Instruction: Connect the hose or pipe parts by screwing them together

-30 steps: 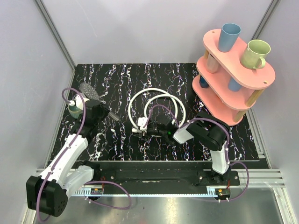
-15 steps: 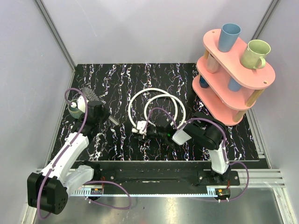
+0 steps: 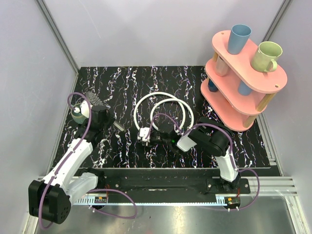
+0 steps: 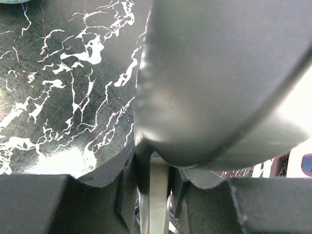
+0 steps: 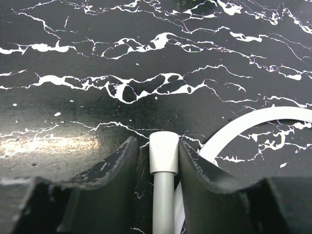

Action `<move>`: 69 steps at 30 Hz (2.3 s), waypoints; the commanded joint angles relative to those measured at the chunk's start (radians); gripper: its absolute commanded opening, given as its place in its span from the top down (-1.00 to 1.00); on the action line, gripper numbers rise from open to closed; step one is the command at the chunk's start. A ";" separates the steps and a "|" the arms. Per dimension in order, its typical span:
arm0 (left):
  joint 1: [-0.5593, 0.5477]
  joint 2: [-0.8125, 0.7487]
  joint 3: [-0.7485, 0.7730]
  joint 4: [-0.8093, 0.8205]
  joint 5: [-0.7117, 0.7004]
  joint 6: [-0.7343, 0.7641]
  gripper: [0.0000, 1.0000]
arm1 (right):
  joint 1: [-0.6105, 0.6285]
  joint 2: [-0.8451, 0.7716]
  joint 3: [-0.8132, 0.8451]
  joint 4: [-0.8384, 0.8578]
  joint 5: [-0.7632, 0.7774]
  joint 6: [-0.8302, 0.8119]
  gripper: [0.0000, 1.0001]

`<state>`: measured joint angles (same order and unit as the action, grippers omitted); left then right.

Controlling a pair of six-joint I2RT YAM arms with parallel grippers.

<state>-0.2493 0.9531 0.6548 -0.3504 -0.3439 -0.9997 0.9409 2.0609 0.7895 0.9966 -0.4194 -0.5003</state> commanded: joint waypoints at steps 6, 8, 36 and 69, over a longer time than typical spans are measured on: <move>0.005 -0.020 0.011 0.064 0.003 0.001 1.00 | 0.018 0.001 0.014 0.008 0.062 -0.017 -0.07; 0.005 -0.030 0.008 0.059 0.000 0.003 1.00 | 0.018 -0.002 0.005 0.004 0.064 -0.020 -0.05; 0.005 0.004 0.022 0.076 0.031 -0.002 1.00 | 0.007 -0.064 0.002 -0.065 0.065 -0.024 -0.10; 0.005 -0.166 -0.012 0.146 0.170 -0.045 1.00 | -0.010 -0.320 -0.134 0.284 -0.104 0.107 1.00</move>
<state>-0.2489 0.9089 0.6518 -0.4034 -0.2794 -1.0290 0.9375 1.8263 0.6949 1.0454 -0.4778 -0.4679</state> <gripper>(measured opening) 0.321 0.144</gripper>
